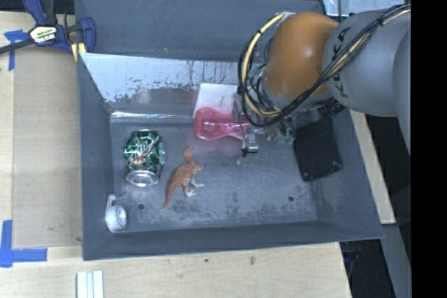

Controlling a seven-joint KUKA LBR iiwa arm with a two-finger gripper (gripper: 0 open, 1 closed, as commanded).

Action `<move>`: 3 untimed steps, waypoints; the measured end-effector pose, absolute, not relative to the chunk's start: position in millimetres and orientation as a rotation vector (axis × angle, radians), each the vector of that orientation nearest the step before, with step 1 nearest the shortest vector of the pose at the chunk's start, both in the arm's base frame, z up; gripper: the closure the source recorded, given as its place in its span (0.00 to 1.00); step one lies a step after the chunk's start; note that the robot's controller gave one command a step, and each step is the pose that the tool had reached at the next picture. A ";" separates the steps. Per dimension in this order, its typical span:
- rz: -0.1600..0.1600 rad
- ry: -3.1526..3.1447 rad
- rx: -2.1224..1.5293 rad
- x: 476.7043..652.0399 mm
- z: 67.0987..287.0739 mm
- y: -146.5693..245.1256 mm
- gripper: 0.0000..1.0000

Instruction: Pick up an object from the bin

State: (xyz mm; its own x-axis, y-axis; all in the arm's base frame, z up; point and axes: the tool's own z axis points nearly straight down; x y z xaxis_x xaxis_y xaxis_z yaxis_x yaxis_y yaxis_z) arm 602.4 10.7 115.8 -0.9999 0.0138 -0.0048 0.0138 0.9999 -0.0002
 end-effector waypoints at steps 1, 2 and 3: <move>0.004 3.124 0.130 614.2 111.4 19.0 0.00; -0.001 3.135 0.042 610.9 100.1 14.6 1.00; -0.001 3.135 0.041 610.9 100.1 14.6 1.00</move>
Offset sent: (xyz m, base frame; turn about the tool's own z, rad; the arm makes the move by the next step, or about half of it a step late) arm 0.0078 0.0042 -0.0159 0.0129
